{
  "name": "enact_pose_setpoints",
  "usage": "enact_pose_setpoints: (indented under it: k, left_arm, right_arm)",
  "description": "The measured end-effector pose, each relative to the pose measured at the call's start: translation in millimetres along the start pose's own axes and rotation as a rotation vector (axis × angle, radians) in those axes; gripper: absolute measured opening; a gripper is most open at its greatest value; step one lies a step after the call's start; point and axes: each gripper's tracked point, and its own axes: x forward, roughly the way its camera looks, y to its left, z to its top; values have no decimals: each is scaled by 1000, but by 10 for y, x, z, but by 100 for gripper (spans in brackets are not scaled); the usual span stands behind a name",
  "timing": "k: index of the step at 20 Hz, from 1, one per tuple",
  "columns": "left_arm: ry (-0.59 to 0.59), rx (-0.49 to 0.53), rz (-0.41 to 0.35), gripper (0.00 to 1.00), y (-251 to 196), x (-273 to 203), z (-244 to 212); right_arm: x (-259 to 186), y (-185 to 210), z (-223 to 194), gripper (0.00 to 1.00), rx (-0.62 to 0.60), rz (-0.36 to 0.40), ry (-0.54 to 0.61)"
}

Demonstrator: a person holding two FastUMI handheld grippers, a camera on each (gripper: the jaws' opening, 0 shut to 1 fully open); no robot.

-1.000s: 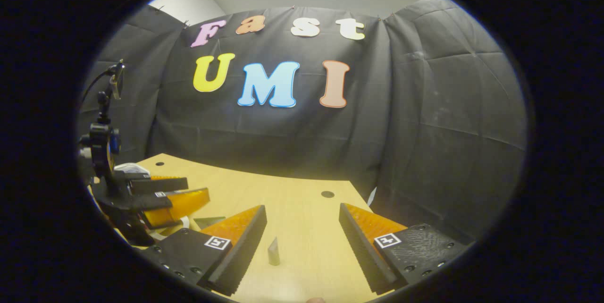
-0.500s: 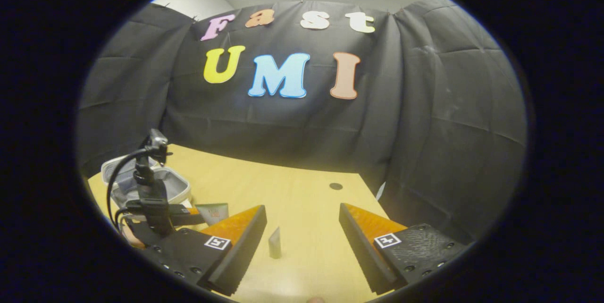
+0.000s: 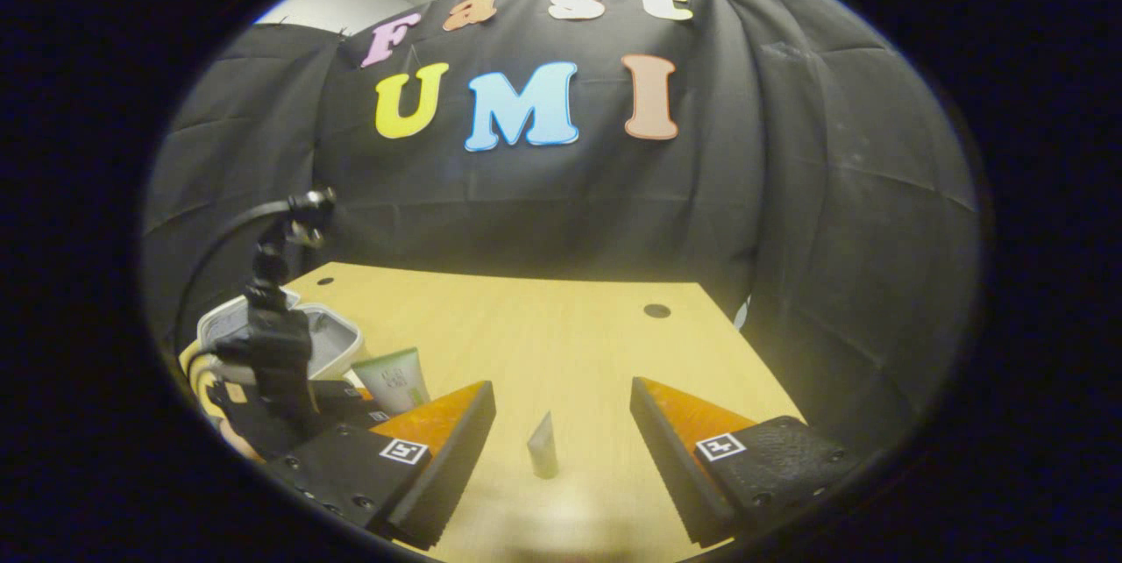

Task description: First open the suitcase, pack the skin care products into it, and then close the suitcase.

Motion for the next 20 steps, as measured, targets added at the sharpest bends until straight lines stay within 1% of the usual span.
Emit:
enact_pose_setpoints:
  k: [1, 2, 3, 4, 5, 7, 8, 9, 10, 11, 12, 13, 14, 15, 16, 17, 18, 19, 20]
  left_arm:
    - [-1, -24, -7, 36, 27, -146, 119]
    - [-10, -36, -5, 36, 66, -318, 248]
    - [-16, -47, -4, 39, 116, -500, 372]
    - [-25, -64, -1, 36, 178, -694, 495]
    - [-34, -87, 9, 36, 267, -895, 583]
    - [-41, -121, 46, 36, 564, -1253, 695]
    - [-36, -138, 71, 36, 744, -1413, 697]
    - [-30, -162, 90, 39, 923, -1546, 672]
    - [-23, -189, 108, 36, 1085, -1685, 629]
    - [-15, -204, 130, 36, 1258, -1778, 622]
    - [-2, -209, 156, 39, 1445, -1856, 574]
    - [11, -218, 180, 36, 1636, -1910, 505]
    - [26, -231, 194, 36, 1791, -1956, 419]
    - [43, -243, 207, 39, 1949, -1983, 320]
    - [71, -250, 221, 36, 2131, -1991, 229]
    - [104, -253, 234, 36, 2283, -1990, 111]
    - [149, -255, 242, 36, 2410, -1965, -17]
    - [196, -258, 247, 34, 2516, -1912, -154]
    - [242, -262, 251, 36, 2601, -1864, -283]
  right_arm:
    - [92, 33, -102, 95, 9, 6, 31]
    - [181, 66, -217, 95, 19, 12, 64]
    - [265, 100, -364, 95, 28, 18, 109]
    - [333, 118, -515, 94, 29, 18, 158]
    - [418, 142, -668, 89, 27, 15, 203]
    - [470, 170, -867, 70, 22, 13, 257]
    - [490, 170, -914, 66, 16, 5, 270]
    - [503, 167, -930, 58, 5, -9, 273]
    - [516, 152, -928, 53, -2, -31, 274]
    - [483, 152, -946, 34, 8, -44, 271]
    - [466, 172, -952, 28, 25, -46, 287]
    - [425, 202, -980, 22, 46, -57, 297]
    - [381, 247, -984, 24, 70, -65, 305]
    - [301, 343, -956, 22, 95, -58, 306]
    - [188, 457, -914, 22, 119, -54, 305]
    - [86, 571, -847, 22, 142, -45, 298]
    - [-21, 715, -797, 22, 163, -31, 293]
    - [-128, 857, -729, 21, 181, -16, 287]
    - [-239, 1002, -678, 22, 196, 1, 283]
